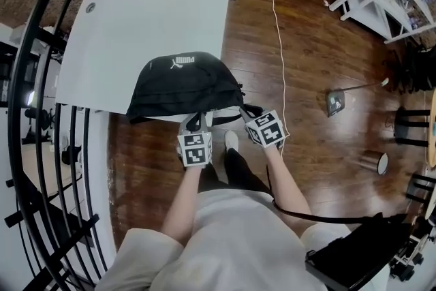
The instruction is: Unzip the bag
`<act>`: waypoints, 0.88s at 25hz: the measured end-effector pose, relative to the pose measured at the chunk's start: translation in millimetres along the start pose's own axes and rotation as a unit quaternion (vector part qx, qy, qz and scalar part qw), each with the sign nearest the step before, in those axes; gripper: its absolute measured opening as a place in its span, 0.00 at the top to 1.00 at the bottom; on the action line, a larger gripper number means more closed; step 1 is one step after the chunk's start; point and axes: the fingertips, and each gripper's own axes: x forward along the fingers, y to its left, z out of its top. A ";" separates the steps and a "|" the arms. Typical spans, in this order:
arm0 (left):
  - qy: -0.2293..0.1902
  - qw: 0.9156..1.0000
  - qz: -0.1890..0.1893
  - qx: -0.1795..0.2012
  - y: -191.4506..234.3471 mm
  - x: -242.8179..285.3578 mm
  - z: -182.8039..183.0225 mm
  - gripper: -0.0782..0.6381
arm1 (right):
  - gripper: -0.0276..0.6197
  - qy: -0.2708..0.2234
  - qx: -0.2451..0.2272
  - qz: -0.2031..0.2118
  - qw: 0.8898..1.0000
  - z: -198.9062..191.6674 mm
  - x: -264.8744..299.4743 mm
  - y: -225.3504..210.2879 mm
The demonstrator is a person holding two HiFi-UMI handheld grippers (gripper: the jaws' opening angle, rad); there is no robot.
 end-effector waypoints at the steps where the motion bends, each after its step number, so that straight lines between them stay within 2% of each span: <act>1: 0.003 1.000 0.015 0.000 15.3 -4.3 -5.0 0.86 | 0.90 0.000 0.002 -0.001 1.000 0.4 0.7 -0.2; 6: 0.001 0.994 0.109 -0.019 121.3 -34.6 -24.6 0.86 | 0.90 -0.001 0.003 -0.013 1.000 2.5 3.9 -4.3; 10: 0.002 0.981 0.193 -0.025 221.1 -72.2 -30.2 0.86 | 0.90 0.002 0.007 -0.027 1.000 -0.9 8.4 -8.5; 13: 0.016 0.972 0.235 -0.026 271.1 -93.4 -28.8 0.86 | 0.90 0.003 0.009 -0.026 1.000 -4.4 12.4 -7.9; 16: 0.021 0.970 0.243 -0.015 275.6 -94.1 -20.5 0.86 | 0.90 0.007 0.007 -0.029 1.000 -10.8 18.4 -4.5; 20: 0.007 0.976 0.213 -0.048 257.1 -89.3 -24.2 0.85 | 0.90 -0.011 0.027 -0.069 0.997 -16.7 21.1 -9.1; 22: 0.005 0.979 0.199 -0.052 249.8 -93.1 -32.6 0.85 | 0.88 -0.026 0.035 -0.090 0.995 -17.8 15.9 -7.8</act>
